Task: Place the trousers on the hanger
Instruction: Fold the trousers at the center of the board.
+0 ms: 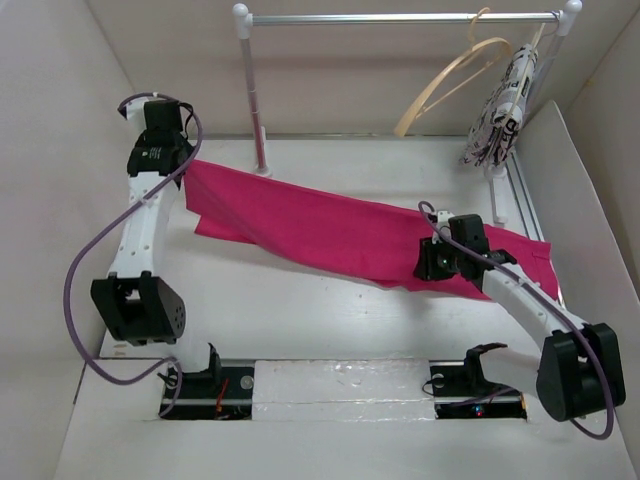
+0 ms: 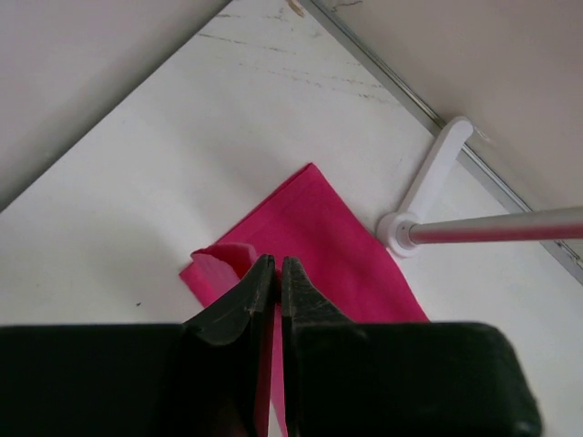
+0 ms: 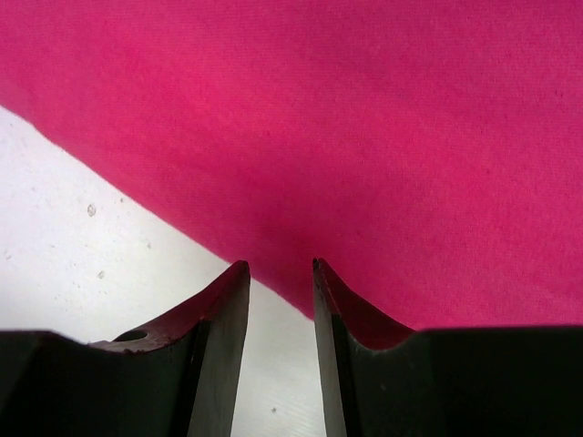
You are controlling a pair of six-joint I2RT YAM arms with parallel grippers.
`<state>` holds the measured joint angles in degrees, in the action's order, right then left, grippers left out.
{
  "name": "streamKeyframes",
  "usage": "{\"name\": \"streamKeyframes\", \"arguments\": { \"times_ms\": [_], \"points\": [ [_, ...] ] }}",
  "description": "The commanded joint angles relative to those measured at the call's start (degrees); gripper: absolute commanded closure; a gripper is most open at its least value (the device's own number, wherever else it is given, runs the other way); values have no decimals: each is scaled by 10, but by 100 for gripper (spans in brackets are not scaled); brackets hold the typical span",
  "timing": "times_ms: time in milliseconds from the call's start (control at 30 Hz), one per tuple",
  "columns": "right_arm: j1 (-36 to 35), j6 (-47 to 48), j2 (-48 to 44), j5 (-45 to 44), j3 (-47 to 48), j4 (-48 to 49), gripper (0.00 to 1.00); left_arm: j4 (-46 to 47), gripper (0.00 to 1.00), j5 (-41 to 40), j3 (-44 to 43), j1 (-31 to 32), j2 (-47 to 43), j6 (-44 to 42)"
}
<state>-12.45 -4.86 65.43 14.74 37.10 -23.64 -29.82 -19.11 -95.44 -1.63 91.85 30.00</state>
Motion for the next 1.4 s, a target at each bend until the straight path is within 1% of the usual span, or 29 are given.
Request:
{"name": "streamKeyframes", "arguments": {
  "times_ms": [0,100,200,300,333,367,400,433,467,500,533,567,600,667,733,767,800,833,867,900,933,967,1000,1033,1067,1100,1167,1267,1367],
  "points": [
    [1,20,15,31,31,54,60,7,100,-54,32,-4,-39,-11],
    [6,30,43,53,41,68,60,-18,100,-65,-6,-4,-11,-8],
    [11,42,61,55,52,60,60,-32,100,-73,-54,-4,43,-10],
    [16,42,57,57,55,58,60,-34,100,-78,-118,-4,117,-17],
    [16,37,55,56,55,55,60,-46,100,-80,-144,-9,171,-19],
    [16,35,49,54,54,56,60,-47,100,-80,-195,-9,198,-23],
    [16,32,46,52,53,55,60,-47,100,-75,-218,-9,225,-25],
    [16,21,38,45,53,49,60,-58,100,-72,-268,-17,301,-30],
    [16,21,37,45,53,49,60,-59,100,-72,-293,-17,302,-31],
    [11,18,32,39,54,46,59,-66,100,-51,-309,-28,328,-27],
    [11,14,30,28,57,35,59,-46,99,-26,-308,-35,353,-24],
    [11,10,18,18,60,26,57,-38,67,15,-289,-41,366,-25],
    [11,10,18,18,61,26,57,-38,67,16,-288,-41,366,-25],
    [6,3,10,12,61,22,56,-69,51,8,-307,-47,391,-36],
    [1,-1,9,9,63,18,55,-92,48,-14,-305,-47,387,-43],
    [1,-1,10,9,64,18,55,-95,45,-28,-276,-47,374,-43],
    [1,-1,13,7,67,17,55,-89,45,-45,-247,-47,356,-45],
    [-6,-2,17,8,68,18,55,-62,45,-51,-210,-47,305,-45],
    [-6,-4,19,9,68,18,54,-41,44,-57,-125,-47,274,-45],
    [-13,-3,22,10,68,20,54,-18,42,-58,-80,-47,213,-39],
    [-21,-3,27,14,70,24,54,24,42,-52,-34,-47,184,-35],
    [-21,-3,29,14,71,25,54,41,46,-39,48,-47,157,-28],
    [-30,-2,30,13,72,27,54,57,48,-17,86,-47,113,-21],
    [-37,-1,31,13,72,29,54,75,49,-4,117,-47,99,-3],
    [-37,-1,33,13,73,29,54,80,54,9,172,-52,84,7],
    [-37,0,34,15,73,29,54,87,57,38,195,-52,64,15],
    [-43,4,33,23,74,30,54,115,59,64,250,-58,54,30],
    [-43,13,30,24,77,20,54,122,59,108,267,-84,70,50],
    [-43,21,16,13,78,6,50,125,56,142,259,-104,105,55]
  ]
}}
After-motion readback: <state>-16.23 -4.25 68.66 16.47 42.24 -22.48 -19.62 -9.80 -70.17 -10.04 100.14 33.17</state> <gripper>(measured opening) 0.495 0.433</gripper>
